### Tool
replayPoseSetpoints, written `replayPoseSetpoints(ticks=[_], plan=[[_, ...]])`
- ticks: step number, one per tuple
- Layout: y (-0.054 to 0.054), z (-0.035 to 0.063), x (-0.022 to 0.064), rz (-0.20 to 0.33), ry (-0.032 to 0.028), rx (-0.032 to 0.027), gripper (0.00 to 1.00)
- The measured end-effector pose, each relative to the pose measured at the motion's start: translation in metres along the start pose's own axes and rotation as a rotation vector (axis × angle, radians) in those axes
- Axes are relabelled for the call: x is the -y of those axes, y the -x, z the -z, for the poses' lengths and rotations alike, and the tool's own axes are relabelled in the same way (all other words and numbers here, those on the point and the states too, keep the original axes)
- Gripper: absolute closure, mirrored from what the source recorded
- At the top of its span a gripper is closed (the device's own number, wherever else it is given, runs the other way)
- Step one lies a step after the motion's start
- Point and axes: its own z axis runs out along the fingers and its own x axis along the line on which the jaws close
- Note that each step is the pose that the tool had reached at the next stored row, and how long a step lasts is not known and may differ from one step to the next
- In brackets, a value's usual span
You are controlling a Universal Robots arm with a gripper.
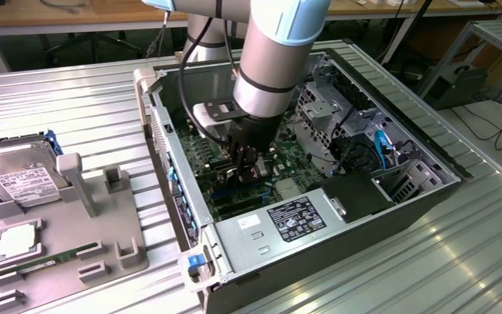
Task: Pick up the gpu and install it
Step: 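Insert the gpu into the slot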
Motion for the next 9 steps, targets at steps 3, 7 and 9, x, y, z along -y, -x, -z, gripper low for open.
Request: replayPoseSetpoints(ticks=[3,7,9], plan=[[0.0002,-0.0004,-0.0006,0.0,0.0,0.0,0.72],[0.0002,-0.0013,-0.0006,0.0,0.0,0.0,0.72],[0.0001,-0.0019,-0.0005,0.0,0.0001,-0.0003,0.72]])
